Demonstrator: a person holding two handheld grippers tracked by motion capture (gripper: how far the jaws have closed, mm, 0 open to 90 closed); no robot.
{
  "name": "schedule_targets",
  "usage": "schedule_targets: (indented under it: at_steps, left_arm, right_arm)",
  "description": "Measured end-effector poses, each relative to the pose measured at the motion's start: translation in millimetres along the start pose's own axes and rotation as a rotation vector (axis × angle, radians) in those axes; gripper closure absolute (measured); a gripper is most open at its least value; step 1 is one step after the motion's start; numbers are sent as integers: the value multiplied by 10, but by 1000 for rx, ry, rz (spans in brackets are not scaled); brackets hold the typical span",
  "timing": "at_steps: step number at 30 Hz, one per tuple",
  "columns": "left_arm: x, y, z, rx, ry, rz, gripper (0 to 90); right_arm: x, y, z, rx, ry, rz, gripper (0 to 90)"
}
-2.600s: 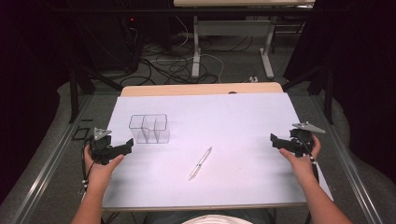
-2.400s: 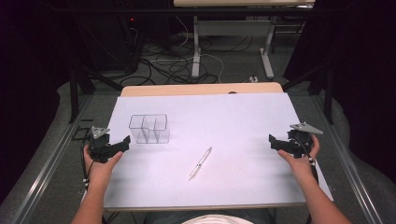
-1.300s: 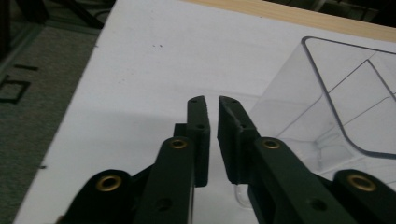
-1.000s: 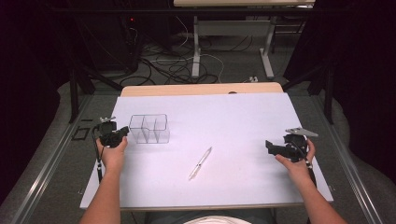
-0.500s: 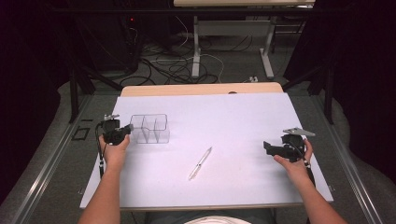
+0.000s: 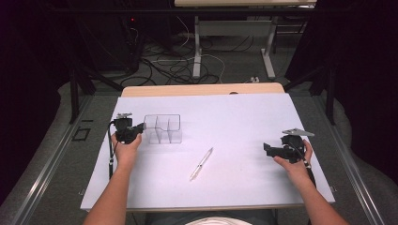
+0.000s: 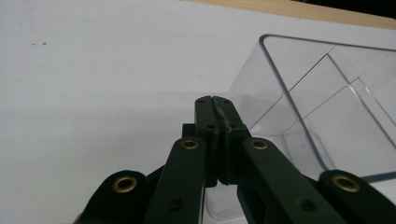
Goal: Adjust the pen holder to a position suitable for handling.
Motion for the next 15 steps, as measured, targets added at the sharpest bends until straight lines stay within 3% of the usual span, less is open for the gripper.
schedule_targets:
  at_steps: [8,15]
  left_arm:
    - [-84,-6,-251,5,-47,6,900]
    - [-103,-45,-490,-28,-85,26,900]
  right_arm:
    - [1,-6,-3,6,3,2,66]
    - [10,-4,0,7,10,2,66]
Point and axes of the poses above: each handheld gripper's, and its own axes: x roughly backward along the jaws, y roughly out of its top, z roughly to its left, the point moved 5 cm from there along -x, roughly forward along the jaws
